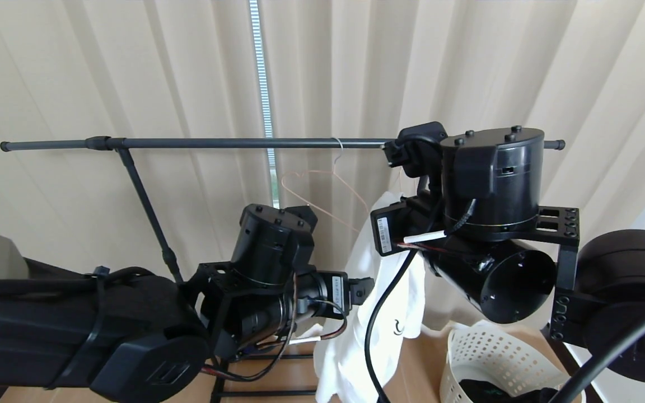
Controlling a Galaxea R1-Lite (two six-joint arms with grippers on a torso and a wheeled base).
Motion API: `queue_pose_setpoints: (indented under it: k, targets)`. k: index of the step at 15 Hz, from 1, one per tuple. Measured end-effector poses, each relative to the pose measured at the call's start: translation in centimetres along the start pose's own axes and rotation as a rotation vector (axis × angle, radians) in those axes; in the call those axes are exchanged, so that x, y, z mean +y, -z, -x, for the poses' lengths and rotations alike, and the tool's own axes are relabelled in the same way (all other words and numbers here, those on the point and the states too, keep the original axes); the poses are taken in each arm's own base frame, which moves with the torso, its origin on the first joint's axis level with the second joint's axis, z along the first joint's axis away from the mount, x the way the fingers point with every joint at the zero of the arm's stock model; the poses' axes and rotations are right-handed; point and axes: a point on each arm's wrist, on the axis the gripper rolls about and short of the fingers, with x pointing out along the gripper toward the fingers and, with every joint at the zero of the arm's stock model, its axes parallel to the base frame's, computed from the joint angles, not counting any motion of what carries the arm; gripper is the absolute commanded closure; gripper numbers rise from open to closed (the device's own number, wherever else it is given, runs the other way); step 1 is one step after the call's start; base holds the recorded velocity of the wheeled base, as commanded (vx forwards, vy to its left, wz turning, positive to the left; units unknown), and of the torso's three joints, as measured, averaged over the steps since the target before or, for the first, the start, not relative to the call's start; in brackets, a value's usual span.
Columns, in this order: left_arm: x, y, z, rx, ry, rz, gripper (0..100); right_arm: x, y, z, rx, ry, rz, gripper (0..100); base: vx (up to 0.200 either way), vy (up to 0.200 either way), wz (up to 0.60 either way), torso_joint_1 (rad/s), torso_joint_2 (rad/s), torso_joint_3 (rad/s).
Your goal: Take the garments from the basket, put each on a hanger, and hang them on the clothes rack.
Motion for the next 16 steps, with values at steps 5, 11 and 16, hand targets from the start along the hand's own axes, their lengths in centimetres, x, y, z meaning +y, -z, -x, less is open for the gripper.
queue_pose_setpoints:
  k: [5, 11, 16]
  targets:
    - [-0.4, 0.7, -2.0, -0.024, -0.12, -0.008, 0, 0.2, 0.2, 0.2, 0.003, -0.007, 0.002, 100, 0.0, 0.0, 0.0, 0.0, 0.0, 0.0]
    - [-0.5, 1.9, 1.2, -0.008, -0.106, -0.017, 0, -0.2, 0.2, -0.1, 0.005, 0.007, -0.001, 100, 0.0, 0.0, 0.0, 0.0, 0.0, 0.0]
    - [-2.2, 2.4, 3.7, -0.017, -0.023, -0.042, 0, -0.1, 0.3, -0.2, 0.01, 0.008, -0.002, 100, 0.0, 0.0, 0.0, 0.0, 0.0, 0.0]
